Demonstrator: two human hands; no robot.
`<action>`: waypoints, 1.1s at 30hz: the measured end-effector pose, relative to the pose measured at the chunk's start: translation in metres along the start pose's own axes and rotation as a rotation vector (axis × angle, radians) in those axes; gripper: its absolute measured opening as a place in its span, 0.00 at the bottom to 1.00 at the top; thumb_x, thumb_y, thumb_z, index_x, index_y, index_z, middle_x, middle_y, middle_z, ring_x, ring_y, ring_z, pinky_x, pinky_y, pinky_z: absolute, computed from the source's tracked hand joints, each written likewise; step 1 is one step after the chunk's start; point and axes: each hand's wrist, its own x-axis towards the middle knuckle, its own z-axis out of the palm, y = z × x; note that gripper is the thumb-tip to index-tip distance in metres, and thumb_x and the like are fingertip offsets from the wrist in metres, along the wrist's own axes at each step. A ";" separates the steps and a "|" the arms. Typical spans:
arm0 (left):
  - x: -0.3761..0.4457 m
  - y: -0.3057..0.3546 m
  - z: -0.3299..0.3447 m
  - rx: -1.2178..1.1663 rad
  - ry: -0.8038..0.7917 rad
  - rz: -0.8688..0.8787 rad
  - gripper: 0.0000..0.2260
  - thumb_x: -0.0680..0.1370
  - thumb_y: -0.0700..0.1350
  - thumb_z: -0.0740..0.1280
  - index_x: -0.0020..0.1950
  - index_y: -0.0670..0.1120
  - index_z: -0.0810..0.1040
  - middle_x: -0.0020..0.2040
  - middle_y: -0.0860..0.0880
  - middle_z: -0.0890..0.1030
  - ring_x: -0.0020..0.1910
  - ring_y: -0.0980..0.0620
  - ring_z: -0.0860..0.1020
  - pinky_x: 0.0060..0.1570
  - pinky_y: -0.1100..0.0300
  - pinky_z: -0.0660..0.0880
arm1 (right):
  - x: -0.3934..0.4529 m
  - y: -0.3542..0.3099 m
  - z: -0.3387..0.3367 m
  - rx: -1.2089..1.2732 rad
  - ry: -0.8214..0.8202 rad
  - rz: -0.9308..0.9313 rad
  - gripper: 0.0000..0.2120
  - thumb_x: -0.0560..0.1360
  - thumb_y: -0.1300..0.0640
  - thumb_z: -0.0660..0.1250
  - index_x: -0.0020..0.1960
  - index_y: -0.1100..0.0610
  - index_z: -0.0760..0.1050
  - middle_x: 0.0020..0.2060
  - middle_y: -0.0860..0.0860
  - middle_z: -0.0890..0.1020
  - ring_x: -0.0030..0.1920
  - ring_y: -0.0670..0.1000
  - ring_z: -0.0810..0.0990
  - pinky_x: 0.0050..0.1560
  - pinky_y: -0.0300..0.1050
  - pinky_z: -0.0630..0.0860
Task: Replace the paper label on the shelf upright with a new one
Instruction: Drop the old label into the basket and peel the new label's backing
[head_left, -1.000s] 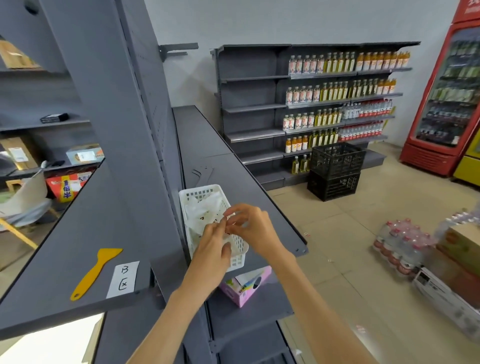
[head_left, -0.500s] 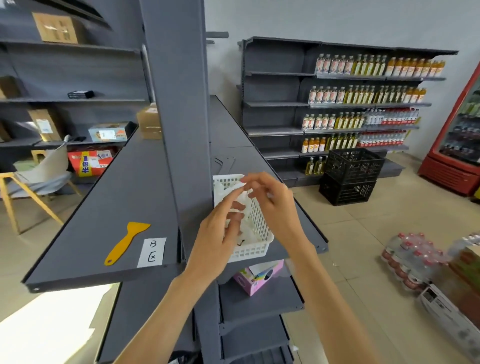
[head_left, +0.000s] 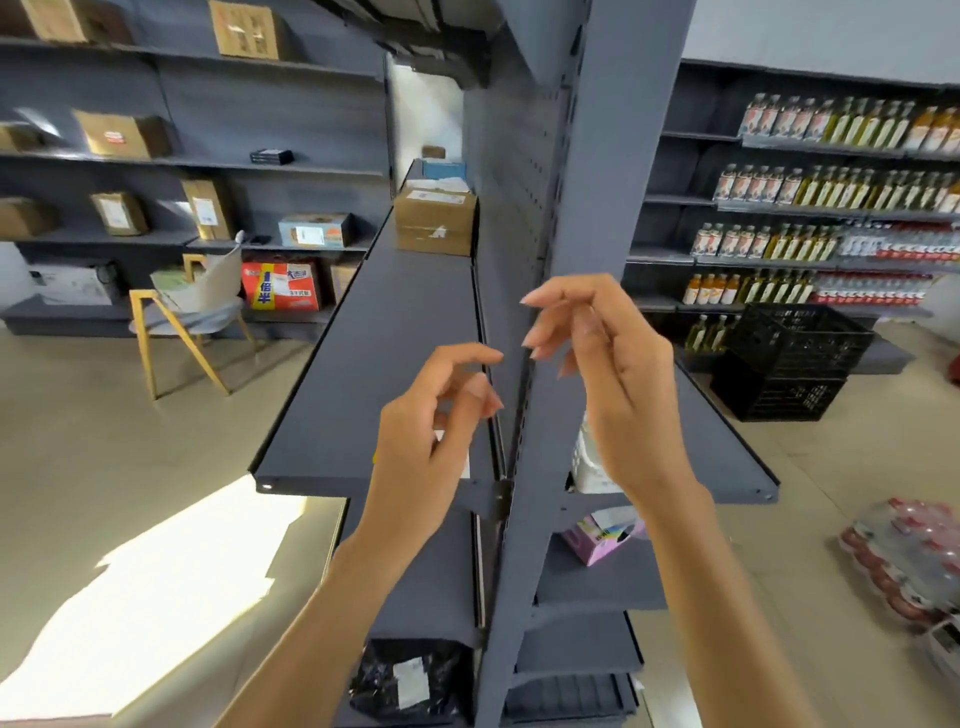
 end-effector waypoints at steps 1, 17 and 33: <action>-0.004 -0.007 -0.009 0.016 0.000 -0.016 0.09 0.83 0.41 0.60 0.60 0.49 0.77 0.40 0.51 0.82 0.44 0.50 0.82 0.44 0.53 0.79 | -0.002 0.000 0.010 -0.012 -0.042 0.012 0.16 0.83 0.71 0.52 0.59 0.60 0.76 0.43 0.52 0.82 0.43 0.53 0.81 0.42 0.41 0.76; -0.028 -0.117 -0.054 0.338 -0.138 -0.194 0.18 0.80 0.38 0.62 0.65 0.57 0.76 0.47 0.55 0.80 0.45 0.54 0.79 0.46 0.55 0.78 | -0.051 0.078 0.103 -0.311 -0.493 0.533 0.25 0.83 0.65 0.57 0.78 0.52 0.59 0.73 0.53 0.70 0.73 0.52 0.68 0.69 0.43 0.66; -0.026 -0.168 -0.031 0.995 -0.259 0.060 0.18 0.69 0.56 0.75 0.57 0.54 0.82 0.59 0.52 0.81 0.62 0.42 0.75 0.49 0.46 0.66 | -0.094 0.115 0.124 -0.543 -0.441 0.447 0.36 0.76 0.61 0.71 0.79 0.54 0.57 0.71 0.57 0.73 0.72 0.55 0.71 0.71 0.52 0.70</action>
